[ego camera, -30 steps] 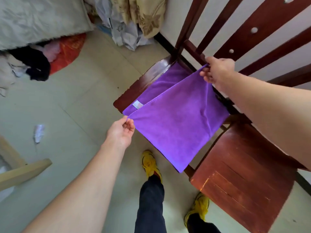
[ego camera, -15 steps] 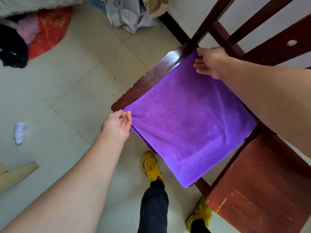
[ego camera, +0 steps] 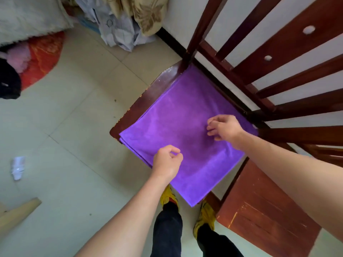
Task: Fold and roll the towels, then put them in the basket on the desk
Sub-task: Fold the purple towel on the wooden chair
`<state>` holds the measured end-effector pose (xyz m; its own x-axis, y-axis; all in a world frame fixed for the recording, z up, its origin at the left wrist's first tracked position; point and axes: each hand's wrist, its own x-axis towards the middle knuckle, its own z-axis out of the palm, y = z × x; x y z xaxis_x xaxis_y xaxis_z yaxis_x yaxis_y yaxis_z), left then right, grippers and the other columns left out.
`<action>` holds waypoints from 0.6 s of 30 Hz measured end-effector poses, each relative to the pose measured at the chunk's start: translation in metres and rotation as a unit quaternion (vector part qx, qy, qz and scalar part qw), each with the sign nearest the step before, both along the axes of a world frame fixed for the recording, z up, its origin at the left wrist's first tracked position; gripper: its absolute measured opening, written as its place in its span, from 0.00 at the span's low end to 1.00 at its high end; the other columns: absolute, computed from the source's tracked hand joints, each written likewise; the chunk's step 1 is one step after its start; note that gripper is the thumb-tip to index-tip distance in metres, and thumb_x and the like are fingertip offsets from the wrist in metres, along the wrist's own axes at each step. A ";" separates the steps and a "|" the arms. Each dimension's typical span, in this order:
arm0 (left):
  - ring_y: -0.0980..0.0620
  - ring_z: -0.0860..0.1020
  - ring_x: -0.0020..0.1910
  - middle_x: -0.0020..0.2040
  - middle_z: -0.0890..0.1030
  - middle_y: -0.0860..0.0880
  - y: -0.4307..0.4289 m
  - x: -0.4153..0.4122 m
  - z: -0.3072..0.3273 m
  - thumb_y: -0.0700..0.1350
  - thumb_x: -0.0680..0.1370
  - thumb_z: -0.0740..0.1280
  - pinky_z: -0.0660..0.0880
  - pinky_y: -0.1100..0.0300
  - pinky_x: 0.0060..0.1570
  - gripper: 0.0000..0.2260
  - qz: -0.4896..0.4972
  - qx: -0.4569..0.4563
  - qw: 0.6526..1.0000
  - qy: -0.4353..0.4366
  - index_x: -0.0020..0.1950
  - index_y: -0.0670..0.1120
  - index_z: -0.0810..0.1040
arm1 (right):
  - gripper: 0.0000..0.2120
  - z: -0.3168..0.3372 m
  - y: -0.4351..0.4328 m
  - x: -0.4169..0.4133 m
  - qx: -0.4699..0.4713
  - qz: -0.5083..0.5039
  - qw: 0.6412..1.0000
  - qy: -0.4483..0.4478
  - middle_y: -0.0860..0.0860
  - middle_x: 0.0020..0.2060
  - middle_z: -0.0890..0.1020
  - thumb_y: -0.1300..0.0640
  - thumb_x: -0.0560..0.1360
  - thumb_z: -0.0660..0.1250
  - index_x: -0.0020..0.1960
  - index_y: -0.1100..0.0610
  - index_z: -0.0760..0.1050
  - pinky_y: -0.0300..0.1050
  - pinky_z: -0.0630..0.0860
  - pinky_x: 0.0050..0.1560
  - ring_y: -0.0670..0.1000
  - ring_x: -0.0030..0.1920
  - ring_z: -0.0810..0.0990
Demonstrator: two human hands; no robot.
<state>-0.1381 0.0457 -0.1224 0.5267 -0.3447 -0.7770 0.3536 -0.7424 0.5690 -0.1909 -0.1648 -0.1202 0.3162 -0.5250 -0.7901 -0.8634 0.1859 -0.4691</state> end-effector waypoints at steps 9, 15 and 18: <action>0.43 0.80 0.44 0.43 0.80 0.45 0.019 -0.076 -0.021 0.39 0.71 0.70 0.75 0.55 0.47 0.05 0.145 0.165 0.975 -0.038 0.43 0.46 0.76 | 0.04 -0.011 -0.071 -0.140 -0.197 -0.105 0.970 0.099 0.51 0.45 0.81 0.55 0.73 0.67 0.47 0.53 0.78 0.43 0.74 0.53 0.52 0.47 0.79; 0.45 0.74 0.39 0.48 0.79 0.40 0.028 -0.141 -0.015 0.45 0.70 0.76 0.77 0.48 0.50 0.18 0.372 0.183 0.906 0.085 0.51 0.44 0.71 | 0.21 -0.022 -0.087 -0.162 -0.143 -0.079 0.986 0.036 0.51 0.54 0.81 0.55 0.72 0.65 0.64 0.48 0.72 0.53 0.80 0.54 0.55 0.52 0.82; 0.50 0.72 0.34 0.42 0.76 0.45 0.023 -0.172 -0.015 0.41 0.72 0.74 0.73 0.58 0.38 0.12 0.381 0.107 0.909 0.131 0.50 0.41 0.74 | 0.23 -0.030 -0.089 -0.148 -0.104 -0.047 0.993 -0.009 0.53 0.57 0.79 0.59 0.74 0.68 0.68 0.49 0.70 0.45 0.80 0.47 0.53 0.50 0.82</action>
<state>-0.3105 0.0684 -0.1379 0.3362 0.2159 -0.9167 0.9142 -0.3087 0.2626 -0.3393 -0.2542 -0.1503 0.2723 -0.7034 -0.6566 -0.8378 0.1623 -0.5213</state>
